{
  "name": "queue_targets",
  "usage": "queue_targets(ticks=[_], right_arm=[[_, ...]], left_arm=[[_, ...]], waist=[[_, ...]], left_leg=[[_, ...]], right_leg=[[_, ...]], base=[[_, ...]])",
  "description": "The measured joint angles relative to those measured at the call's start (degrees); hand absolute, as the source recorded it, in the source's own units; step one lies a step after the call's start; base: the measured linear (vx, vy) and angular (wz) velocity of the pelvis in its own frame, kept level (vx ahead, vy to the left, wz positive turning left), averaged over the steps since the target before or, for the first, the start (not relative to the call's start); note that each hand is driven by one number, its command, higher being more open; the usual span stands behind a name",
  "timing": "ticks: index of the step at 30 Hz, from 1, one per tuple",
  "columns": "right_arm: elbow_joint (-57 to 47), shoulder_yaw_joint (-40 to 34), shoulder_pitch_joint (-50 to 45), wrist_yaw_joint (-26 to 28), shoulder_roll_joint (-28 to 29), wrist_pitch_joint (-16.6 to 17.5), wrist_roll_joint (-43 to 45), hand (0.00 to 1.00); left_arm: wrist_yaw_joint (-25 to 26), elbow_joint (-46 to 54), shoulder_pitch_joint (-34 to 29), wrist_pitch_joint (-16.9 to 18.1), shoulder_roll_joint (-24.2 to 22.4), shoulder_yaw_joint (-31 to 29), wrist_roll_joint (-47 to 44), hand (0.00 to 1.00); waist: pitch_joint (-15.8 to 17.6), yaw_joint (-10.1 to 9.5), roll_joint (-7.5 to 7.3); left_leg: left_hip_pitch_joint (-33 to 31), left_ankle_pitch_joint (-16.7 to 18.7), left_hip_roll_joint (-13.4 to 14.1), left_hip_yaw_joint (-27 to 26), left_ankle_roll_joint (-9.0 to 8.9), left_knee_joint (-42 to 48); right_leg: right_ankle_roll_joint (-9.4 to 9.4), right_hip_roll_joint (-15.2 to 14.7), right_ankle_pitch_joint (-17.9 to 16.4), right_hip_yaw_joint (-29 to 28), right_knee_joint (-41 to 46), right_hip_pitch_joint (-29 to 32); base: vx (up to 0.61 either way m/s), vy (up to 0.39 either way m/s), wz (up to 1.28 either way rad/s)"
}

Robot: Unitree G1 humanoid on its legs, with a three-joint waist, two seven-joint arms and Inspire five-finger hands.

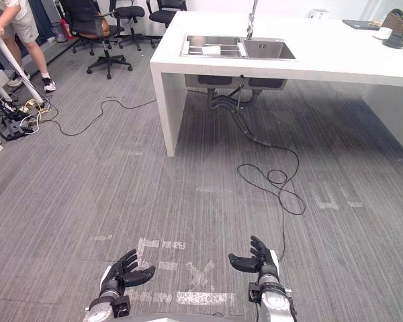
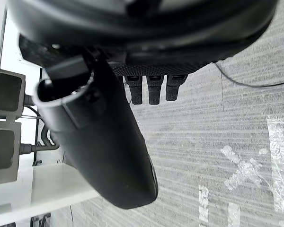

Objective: Walk over to the sink, pick up the cup, carry it to the dishwasher, place the cup inside the dishwasher, then close the dishwasher door

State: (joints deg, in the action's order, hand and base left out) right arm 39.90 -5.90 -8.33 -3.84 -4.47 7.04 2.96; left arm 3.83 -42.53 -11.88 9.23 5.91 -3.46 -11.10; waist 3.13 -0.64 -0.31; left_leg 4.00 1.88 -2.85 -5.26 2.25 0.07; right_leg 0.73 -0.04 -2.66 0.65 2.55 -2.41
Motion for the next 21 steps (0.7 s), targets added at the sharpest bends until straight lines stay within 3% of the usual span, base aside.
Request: queue_targets(ticks=[21], right_arm=[[3.6, -1.6, -1.2, 0.1, 0.3, -0.1, 2.5, 0.9]], left_arm=[[-0.2, 0.0, -0.4, -0.2, -0.3, 2.3, -0.1, 0.9]], waist=[[0.0, 0.02, 0.21]], left_leg=[[0.0, -0.3, 0.1, -0.8, 0.16, -1.3]], right_leg=[[-0.26, 0.2, 0.8, -0.8, -1.7, 0.2]], base=[[0.01, -0.001, -0.01]])
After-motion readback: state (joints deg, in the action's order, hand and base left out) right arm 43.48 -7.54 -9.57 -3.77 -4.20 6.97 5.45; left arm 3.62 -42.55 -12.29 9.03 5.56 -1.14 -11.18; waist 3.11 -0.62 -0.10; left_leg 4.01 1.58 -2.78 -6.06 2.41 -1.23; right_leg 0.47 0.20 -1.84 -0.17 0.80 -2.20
